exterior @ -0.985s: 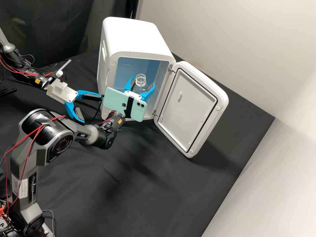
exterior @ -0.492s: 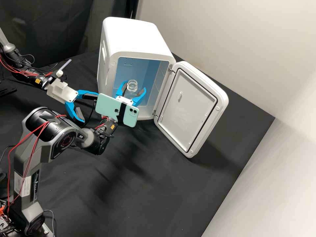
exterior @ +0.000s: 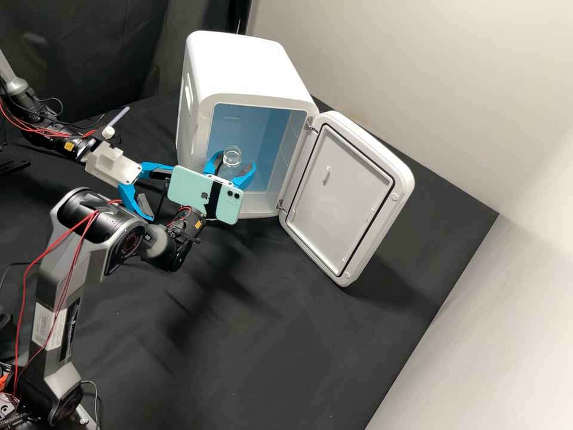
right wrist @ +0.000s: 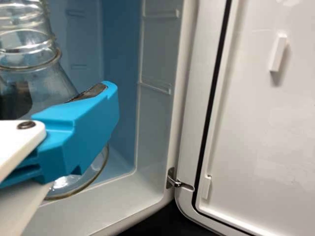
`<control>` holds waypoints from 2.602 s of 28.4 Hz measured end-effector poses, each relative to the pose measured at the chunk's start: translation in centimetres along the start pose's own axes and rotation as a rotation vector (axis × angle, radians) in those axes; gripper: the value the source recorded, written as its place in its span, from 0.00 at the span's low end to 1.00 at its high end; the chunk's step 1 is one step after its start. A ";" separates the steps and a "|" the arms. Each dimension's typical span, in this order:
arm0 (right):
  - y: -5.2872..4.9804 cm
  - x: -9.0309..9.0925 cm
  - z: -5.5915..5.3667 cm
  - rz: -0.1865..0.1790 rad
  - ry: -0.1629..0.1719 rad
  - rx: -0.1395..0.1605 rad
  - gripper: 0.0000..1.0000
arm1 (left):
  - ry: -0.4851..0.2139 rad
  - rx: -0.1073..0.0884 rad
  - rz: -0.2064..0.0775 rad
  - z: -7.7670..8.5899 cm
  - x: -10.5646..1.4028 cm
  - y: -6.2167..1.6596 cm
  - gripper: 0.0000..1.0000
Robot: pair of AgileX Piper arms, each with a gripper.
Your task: Place the flask in the incubator
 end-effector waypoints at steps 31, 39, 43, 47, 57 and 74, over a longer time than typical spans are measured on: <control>-2.0 2.6 -0.1 -0.047 -0.054 -0.006 0.00 | 0.075 -0.012 -0.093 -3.1 -4.7 -2.68 1.00; -2.5 2.8 0.1 -0.059 -0.058 -0.013 0.00 | 0.085 -0.006 -0.111 -3.8 -5.7 -3.20 1.00; -2.5 2.8 0.1 -0.060 -0.057 -0.029 0.00 | 0.096 0.002 -0.115 -4.4 -6.2 -3.26 1.00; -2.5 2.9 0.1 -0.060 -0.056 -0.031 0.00 | 0.098 0.002 -0.092 -5.3 -7.2 -3.08 1.00; -2.7 3.4 0.3 -0.059 -0.055 -0.055 0.00 | 0.113 -0.003 -0.081 -7.1 -9.3 -3.21 1.00; -4.5 5.1 1.9 -0.082 -0.075 -0.054 0.00 | 0.097 -0.002 -0.083 -7.1 -10.0 -3.28 1.00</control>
